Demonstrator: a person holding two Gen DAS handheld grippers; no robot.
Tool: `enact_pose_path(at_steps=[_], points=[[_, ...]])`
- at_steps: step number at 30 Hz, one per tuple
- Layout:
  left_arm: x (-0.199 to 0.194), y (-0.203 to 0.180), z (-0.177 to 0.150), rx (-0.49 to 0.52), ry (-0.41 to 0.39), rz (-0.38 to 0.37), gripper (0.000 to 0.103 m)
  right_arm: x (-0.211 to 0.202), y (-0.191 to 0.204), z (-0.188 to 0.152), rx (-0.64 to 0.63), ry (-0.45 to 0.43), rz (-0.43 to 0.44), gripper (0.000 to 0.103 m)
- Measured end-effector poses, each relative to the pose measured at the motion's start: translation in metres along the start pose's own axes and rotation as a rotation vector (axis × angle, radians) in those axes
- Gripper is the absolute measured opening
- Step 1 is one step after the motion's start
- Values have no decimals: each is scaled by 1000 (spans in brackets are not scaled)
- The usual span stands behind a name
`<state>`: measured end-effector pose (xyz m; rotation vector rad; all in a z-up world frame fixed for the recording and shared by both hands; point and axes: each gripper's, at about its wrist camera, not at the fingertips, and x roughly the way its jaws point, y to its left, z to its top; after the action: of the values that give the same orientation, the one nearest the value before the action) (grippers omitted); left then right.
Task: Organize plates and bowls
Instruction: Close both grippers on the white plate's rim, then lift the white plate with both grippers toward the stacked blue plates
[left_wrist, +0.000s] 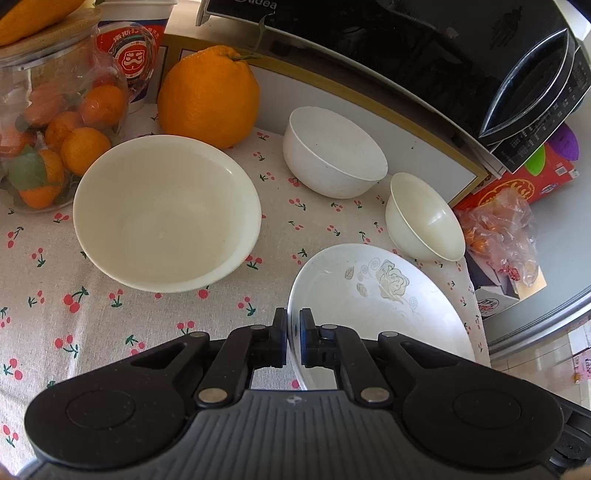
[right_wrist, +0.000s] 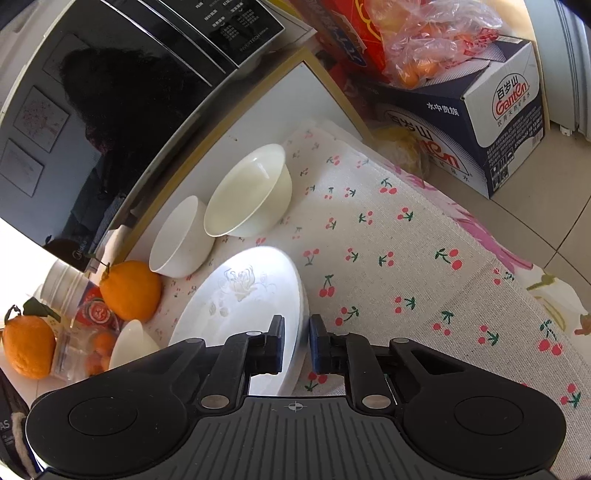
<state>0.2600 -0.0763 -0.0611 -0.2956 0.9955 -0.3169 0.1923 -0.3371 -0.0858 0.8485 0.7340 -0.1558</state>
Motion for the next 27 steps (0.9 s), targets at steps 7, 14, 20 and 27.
enact_pose_path(at_steps=[7, 14, 20, 27], points=[[-14, -4, -1, 19, -20, -25, 6, -16, 5, 2, -5, -19, 10, 14], [-35, -10, -5, 52, -47, -35, 6, -37, 12, -2, -15, -34, 15, 14], [-55, -9, -13, 62, -60, -41, 6, -56, 25, -10, -60, -30, -7, 14], [-75, -2, -23, 59, -56, -43, 6, -77, 36, -23, -78, -21, -1, 14]])
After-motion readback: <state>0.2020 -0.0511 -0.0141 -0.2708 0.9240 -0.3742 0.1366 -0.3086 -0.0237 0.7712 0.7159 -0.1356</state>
